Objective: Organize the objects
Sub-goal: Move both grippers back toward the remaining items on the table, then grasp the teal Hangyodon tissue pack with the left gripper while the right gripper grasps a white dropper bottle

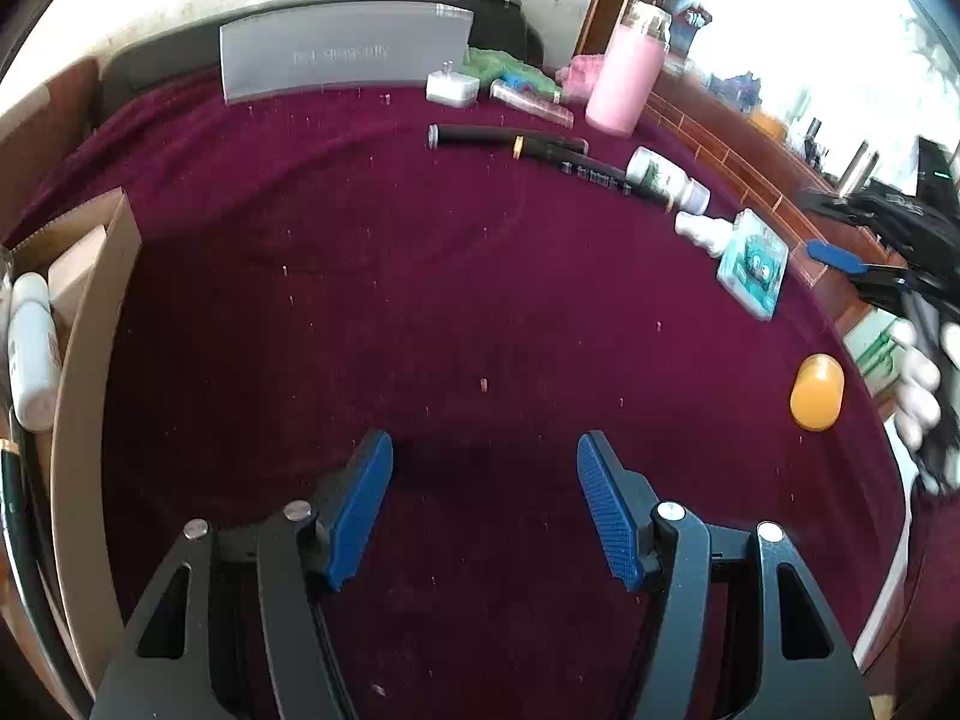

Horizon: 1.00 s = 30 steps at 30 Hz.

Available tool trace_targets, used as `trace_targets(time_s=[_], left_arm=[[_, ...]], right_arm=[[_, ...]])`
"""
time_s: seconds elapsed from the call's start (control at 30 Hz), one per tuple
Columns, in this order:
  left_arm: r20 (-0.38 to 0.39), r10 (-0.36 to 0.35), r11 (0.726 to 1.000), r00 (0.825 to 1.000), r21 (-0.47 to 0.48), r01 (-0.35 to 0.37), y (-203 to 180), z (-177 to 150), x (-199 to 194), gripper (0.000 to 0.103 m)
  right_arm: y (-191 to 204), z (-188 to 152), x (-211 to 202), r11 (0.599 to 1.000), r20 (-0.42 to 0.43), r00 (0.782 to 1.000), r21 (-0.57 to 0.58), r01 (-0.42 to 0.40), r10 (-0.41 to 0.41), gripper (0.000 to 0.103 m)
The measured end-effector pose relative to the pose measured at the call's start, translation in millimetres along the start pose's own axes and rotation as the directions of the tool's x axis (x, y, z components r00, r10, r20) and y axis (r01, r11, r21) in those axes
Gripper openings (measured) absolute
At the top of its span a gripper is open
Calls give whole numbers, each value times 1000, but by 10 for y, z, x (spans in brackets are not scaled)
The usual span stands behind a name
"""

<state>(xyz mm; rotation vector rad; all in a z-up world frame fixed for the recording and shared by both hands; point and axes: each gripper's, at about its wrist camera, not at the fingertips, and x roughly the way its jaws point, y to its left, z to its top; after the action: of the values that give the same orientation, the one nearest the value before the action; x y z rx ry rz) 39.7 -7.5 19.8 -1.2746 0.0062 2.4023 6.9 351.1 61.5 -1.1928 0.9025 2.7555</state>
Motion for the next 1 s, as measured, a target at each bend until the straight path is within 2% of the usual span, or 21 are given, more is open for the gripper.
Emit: trace_targets(time_s=[0.07, 0.1, 0.13, 0.2, 0.23, 0.27, 0.33, 0.37, 0.43, 0.5, 0.57, 0.63, 0.7, 0.83, 0.9, 0.97, 1.0], left_arm=[[-1, -1, 1000, 1000, 8, 1, -3, -14, 12, 59], [-2, -9, 1000, 1000, 9, 9, -5, -17, 16, 62], [-3, -20, 1000, 1000, 11, 20, -7, -17, 21, 66], [-5, -38, 999, 999, 11, 38, -6, -4, 29, 71], [-5, -50, 999, 999, 9, 50, -4, 1, 31, 74], [-5, -56, 998, 998, 8, 56, 6, -3, 19, 75], [-7, -64, 998, 998, 10, 64, 4, -3, 16, 79], [-8, -65, 998, 998, 12, 66, 0, -4, 17, 80], [-9, -66, 998, 998, 15, 66, -21, -1, 26, 83], [-15, -62, 998, 998, 26, 63, -51, 2, 45, 87], [-25, -42, 998, 999, 46, 43, -102, 5, 58, 88], [-50, -27, 998, 998, 50, 30, -161, 51, 82, 88], [-57, -63, 997, 996, 35, 65, -240, 198, 108, 88], [-2, -55, 997, 998, 55, 55, -484, 561, 202, 88], [27, -43, 996, 999, 84, 40, -688, 742, 332, 88], [22, -29, 993, 999, 115, 26, -874, 859, 508, 88], [15, 11, 988, 1000, 152, -13, -1005, 912, 654, 88]], right_arm=[[-53, 117, 166, 999, -7, 999, 6, 54, -54, 60], [-57, 155, 288, 995, -36, 995, 2, 96, -96, 60], [-58, 150, 375, 995, -72, 992, 2, 105, -104, 60], [89, 32, 504, 1000, -172, 985, -7, -30, 28, 63], [239, -67, 511, 988, -219, 965, -28, -153, 143, 63], [387, -159, 495, 965, -266, 934, -49, -259, 238, 63], [686, -342, 391, 910, -325, 881, -113, -398, 345, 63], [773, -392, 331, 899, -321, 879, -144, -413, 353, 63], [887, -441, 209, 894, -273, 898, -195, -403, 345, 63], [887, -423, 146, 908, -199, 924, -208, -364, 325, 64], [810, -393, 157, 922, -139, 938, -184, -341, 319, 67], [666, -372, 184, 929, -104, 938, -135, -344, 332, 67], [518, -364, 201, 932, -71, 935, -91, -352, 347, 67], [179, -309, 241, 937, -33, 936, 12, -350, 350, 67], [39, -278, 208, 922, -16, 924, 76, -381, 383, 68], [-30, -243, 120, 902, 19, 908, 107, -418, 418, 70], [-54, -227, 92, 896, 36, 903, 116, -428, 427, 72]])
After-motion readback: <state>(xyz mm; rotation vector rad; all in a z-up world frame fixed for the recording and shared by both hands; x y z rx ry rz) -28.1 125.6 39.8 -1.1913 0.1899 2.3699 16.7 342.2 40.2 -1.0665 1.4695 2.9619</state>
